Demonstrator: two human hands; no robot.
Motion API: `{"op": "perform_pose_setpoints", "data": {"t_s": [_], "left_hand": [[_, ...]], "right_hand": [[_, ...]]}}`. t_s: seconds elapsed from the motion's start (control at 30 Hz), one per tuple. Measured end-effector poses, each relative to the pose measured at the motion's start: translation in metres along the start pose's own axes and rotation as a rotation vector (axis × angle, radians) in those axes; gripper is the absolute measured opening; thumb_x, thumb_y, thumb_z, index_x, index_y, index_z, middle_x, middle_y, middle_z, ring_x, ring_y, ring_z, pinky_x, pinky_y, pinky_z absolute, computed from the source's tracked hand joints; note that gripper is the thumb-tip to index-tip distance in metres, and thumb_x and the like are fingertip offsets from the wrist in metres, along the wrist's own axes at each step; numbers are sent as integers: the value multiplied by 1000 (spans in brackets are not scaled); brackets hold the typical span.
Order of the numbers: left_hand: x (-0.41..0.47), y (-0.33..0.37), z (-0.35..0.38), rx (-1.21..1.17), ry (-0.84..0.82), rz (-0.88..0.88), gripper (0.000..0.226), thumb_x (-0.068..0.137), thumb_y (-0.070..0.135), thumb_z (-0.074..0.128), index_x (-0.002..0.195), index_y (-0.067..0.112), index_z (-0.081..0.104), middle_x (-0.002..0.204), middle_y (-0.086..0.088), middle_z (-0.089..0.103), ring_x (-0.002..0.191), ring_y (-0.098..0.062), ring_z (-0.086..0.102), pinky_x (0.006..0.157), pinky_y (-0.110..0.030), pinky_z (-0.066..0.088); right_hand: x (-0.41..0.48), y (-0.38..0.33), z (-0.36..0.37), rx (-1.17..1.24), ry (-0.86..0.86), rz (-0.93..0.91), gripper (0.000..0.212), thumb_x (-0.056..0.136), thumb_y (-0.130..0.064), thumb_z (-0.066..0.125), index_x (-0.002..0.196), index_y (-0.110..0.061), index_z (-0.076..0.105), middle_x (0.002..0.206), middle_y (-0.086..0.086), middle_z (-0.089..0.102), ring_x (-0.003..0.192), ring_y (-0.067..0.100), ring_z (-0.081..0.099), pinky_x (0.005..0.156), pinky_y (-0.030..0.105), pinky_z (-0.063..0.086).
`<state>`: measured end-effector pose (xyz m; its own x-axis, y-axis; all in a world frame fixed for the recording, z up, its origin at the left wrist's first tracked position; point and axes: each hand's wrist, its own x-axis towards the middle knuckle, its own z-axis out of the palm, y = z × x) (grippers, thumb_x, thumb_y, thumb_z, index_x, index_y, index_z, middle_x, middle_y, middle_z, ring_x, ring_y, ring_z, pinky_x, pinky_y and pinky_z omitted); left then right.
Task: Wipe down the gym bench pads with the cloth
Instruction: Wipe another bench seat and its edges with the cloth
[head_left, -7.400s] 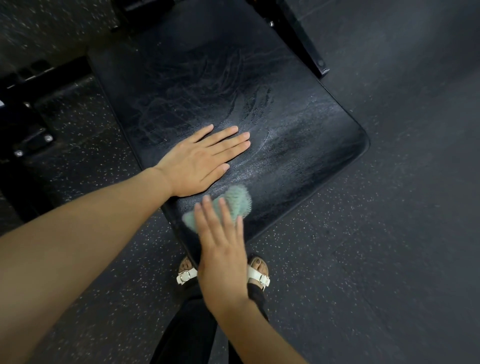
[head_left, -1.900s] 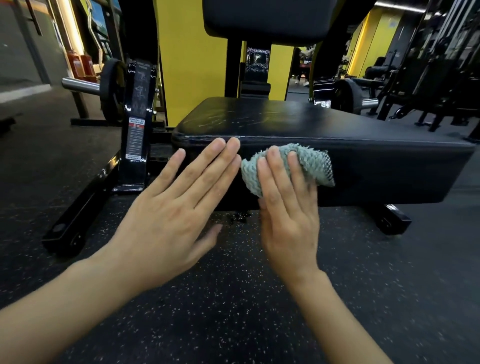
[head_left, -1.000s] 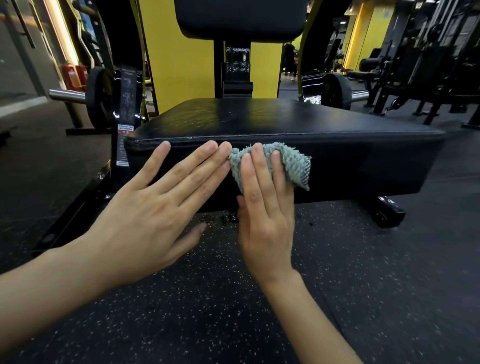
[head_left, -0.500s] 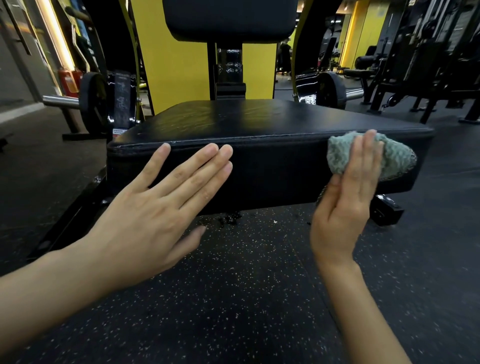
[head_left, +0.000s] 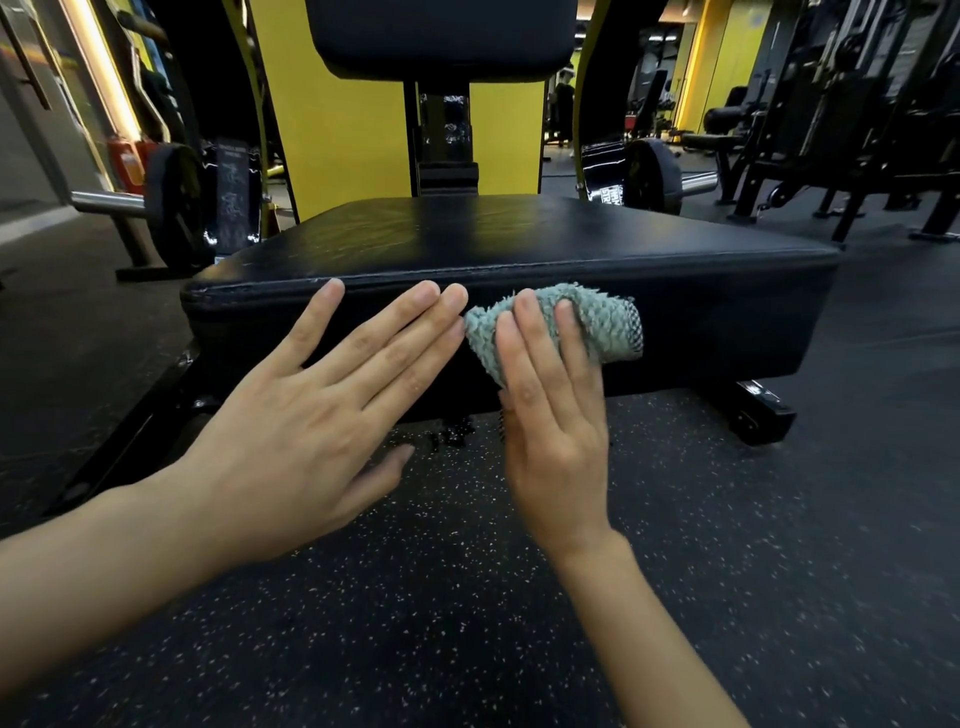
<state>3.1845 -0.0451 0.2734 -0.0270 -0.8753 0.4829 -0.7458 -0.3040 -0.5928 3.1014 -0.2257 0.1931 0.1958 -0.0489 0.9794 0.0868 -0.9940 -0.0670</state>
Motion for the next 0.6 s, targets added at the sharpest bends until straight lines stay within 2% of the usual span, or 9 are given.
{"op": "perform_pose_setpoints", "data": {"t_s": [0.1, 0.23, 0.33, 0.43, 0.6], "left_hand": [[5, 2, -1, 2, -3, 8, 77, 92, 42, 36, 156, 5, 16, 165, -10, 8, 153, -23, 8, 122, -52, 1], [11, 5, -2, 7, -6, 14, 76, 93, 42, 36, 157, 6, 15, 166, -9, 8, 153, -23, 8, 122, -52, 2], [17, 9, -2, 7, -3, 23, 76, 94, 42, 37, 157, 6, 14, 166, -9, 8, 153, -23, 8, 122, -53, 2], [23, 12, -1, 8, 8, 31, 77, 93, 41, 39, 157, 6, 14, 166, -9, 7, 153, -23, 7, 122, -52, 1], [35, 20, 0, -2, 20, 44, 77, 93, 42, 38, 157, 6, 13, 166, -9, 6, 153, -23, 7, 122, -53, 0]], "right_hand": [[1, 26, -16, -75, -34, -66, 62, 96, 6, 57, 149, -10, 28, 154, -1, 30, 150, 17, 18, 118, 51, 26], [1, 49, -32, -112, -24, 1, 59, 97, 9, 52, 149, -8, 30, 156, 3, 31, 150, 16, 16, 117, 57, 26], [0, 72, -49, -116, 37, 126, 51, 100, 8, 42, 148, -4, 31, 155, 11, 31, 150, 14, 11, 121, 53, 18], [2, 87, -62, -84, 154, 254, 42, 105, 1, 34, 147, 6, 31, 156, 18, 30, 148, 26, 16, 122, 54, 17], [11, 61, -42, -22, 323, 480, 43, 105, -3, 34, 147, 6, 30, 156, 20, 27, 148, 36, 15, 124, 46, 12]]}}
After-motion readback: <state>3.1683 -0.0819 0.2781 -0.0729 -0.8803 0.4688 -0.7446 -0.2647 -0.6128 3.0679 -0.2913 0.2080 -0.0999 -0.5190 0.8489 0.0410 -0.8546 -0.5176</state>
